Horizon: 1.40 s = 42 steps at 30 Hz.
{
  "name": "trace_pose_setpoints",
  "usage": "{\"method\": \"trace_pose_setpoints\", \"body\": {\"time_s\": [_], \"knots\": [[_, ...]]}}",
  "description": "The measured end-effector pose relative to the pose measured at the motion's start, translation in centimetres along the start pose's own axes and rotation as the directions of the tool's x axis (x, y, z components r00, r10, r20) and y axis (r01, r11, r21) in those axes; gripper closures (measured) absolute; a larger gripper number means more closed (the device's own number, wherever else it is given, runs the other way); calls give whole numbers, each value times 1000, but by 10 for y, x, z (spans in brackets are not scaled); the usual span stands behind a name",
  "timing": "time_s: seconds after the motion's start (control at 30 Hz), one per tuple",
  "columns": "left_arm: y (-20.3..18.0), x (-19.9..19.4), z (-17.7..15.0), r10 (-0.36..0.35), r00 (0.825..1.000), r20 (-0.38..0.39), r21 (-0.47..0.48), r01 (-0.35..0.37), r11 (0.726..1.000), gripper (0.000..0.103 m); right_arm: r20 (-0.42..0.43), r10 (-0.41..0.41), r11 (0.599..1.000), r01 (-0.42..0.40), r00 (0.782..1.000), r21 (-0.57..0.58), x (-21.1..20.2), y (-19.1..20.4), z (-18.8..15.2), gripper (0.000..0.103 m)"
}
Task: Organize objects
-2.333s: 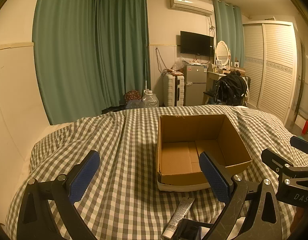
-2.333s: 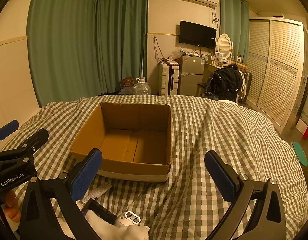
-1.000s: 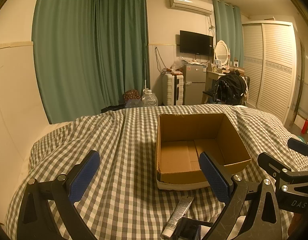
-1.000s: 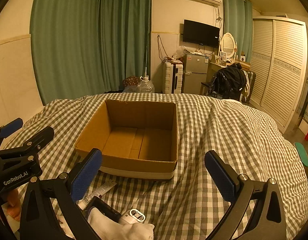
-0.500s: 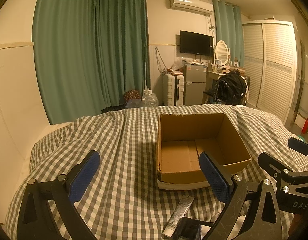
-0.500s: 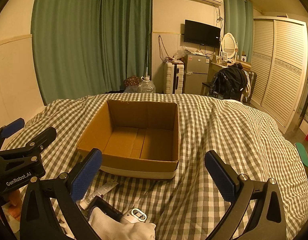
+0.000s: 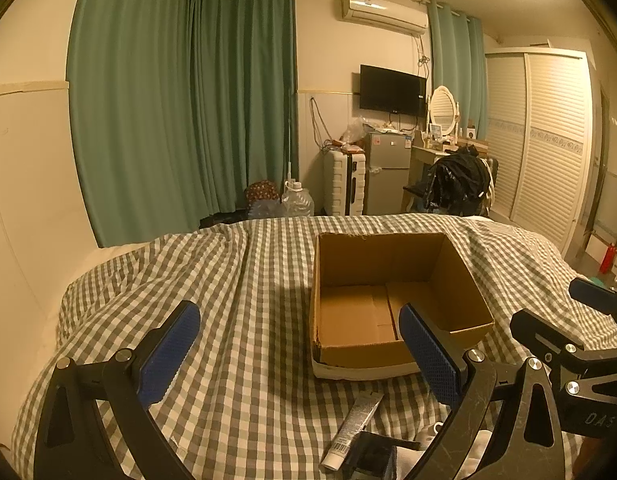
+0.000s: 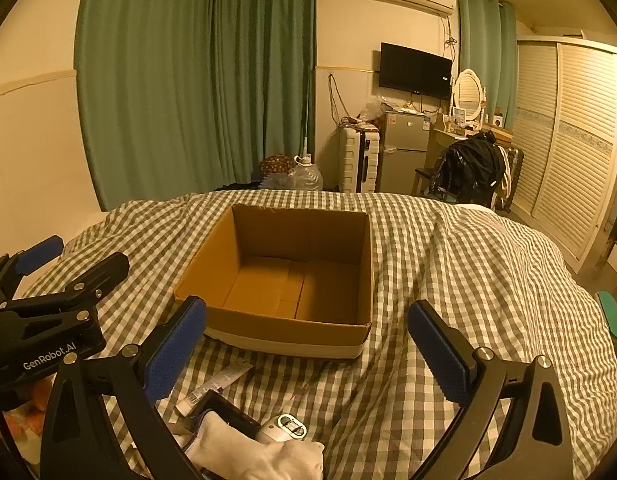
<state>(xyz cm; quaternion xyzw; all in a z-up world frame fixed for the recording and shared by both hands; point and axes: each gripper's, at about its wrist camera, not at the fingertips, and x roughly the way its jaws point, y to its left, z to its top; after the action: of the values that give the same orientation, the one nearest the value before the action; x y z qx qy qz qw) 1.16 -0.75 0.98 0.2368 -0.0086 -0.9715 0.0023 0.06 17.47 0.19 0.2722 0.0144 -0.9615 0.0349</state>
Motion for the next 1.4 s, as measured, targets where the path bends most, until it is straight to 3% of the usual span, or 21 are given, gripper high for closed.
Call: {"method": "trace_pose_setpoints", "body": {"time_s": [0.2, 0.47, 0.63, 0.97, 1.07, 1.13, 1.17, 1.33, 1.4], "knots": [[0, -5, -7, 14, 999, -34, 16, -13, 1000, 1, -9, 15, 999, -15, 1000, -33, -13, 0, -2, 2], [3, 13, -48, 33, 976, -214, 27, -28, 999, 1, -169, 18, 997, -30, 985, -67, 2, -6, -44, 2], [-1, 12, -77, 39, 956, -292, 57, -23, 998, 1, -271, 35, 994, -62, 962, -93, 19, 1, -76, 2], [-1, -1, -118, 13, 932, -363, 80, 17, 997, 1, -447, 62, 987, -120, 892, -103, 54, 15, -118, 7], [-3, -4, -123, 9, 925, -381, 97, 31, 995, 1, -460, 66, 982, -139, 886, -128, 55, 24, -125, 15], [-6, -5, -127, 8, 920, -391, 114, 40, 993, 1, -466, 90, 979, -164, 880, -121, 54, 27, -127, 32], [-7, -6, -129, 8, 918, -397, 122, 44, 992, 1, -466, 101, 979, -171, 879, -111, 54, 26, -127, 34], [-4, -11, -139, 21, 907, -421, 158, 51, 986, 1, -418, 136, 986, -162, 898, -27, 46, 14, -123, 55], [-3, -11, -143, 16, 898, -440, 171, 66, 983, 1, -405, 149, 987, -161, 902, 7, 45, 9, -121, 58]]}}
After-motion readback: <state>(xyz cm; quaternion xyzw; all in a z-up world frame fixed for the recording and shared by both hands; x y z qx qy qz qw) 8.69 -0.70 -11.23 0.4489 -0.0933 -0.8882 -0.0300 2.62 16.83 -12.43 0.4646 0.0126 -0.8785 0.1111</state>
